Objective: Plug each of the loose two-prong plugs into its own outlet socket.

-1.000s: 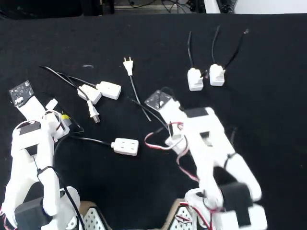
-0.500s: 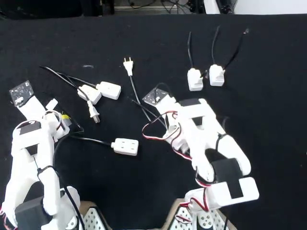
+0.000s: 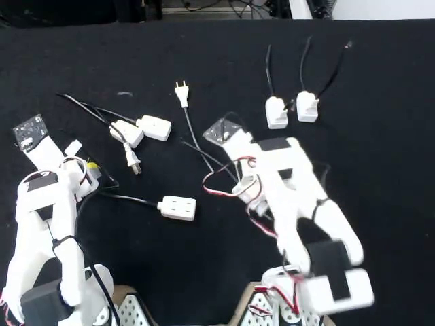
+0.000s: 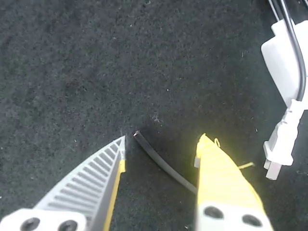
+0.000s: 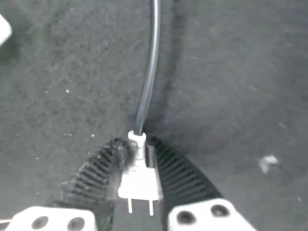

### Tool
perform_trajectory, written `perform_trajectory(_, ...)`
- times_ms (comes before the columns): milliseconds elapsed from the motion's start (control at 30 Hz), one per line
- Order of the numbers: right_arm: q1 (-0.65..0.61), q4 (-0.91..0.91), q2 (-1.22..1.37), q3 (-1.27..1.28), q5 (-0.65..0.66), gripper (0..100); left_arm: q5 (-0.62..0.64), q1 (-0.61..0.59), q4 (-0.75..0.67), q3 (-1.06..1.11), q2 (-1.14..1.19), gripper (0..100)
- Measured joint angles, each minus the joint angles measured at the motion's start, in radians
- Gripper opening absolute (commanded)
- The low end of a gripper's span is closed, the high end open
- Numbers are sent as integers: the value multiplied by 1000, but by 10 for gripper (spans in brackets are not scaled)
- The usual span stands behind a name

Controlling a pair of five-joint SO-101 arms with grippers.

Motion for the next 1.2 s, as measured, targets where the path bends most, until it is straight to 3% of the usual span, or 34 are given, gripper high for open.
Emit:
perform_trajectory(300, -34, 94, -353, -29, -172, 11, 0, 0, 0, 0, 0, 241)
perform_trajectory(567, -175, -186, -381, 213, -413, 12, 0, 3, 0, 0, 0, 241)
perform_trajectory(700, -187, -238, -361, 284, -466, 16, 0, 3, 0, 0, 0, 241)
perform_trajectory(1000, -187, -104, -347, 264, -420, 299, 0, 3, 0, 0, 0, 241)
perform_trajectory(1200, -127, -2, -347, 210, -210, 325, 0, 3, 0, 0, 0, 241)
